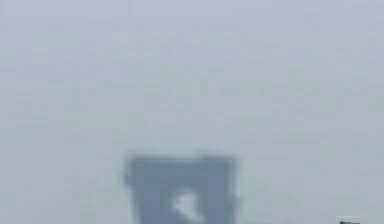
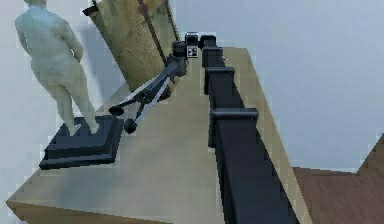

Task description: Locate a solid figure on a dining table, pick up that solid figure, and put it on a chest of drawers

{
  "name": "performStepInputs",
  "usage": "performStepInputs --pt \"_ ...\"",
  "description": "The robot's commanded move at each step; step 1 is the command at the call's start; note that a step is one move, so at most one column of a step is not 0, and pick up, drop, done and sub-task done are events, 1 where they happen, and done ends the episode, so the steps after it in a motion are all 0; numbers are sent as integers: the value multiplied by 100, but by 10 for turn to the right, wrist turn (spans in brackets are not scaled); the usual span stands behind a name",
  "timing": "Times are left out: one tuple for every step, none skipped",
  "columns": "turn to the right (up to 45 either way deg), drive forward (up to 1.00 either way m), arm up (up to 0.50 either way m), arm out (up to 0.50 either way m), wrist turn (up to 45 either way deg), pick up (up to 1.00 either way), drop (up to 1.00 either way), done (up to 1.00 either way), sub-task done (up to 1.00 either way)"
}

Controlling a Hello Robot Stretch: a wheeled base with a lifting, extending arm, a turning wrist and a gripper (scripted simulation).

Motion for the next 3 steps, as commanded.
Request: performStepInputs --pt "0 0 0 0 450 0 0 0 0" --pt "0 0 0 0 0 0 100 0 0" --pt "0 0 0 -10 0 0 0 0 0"
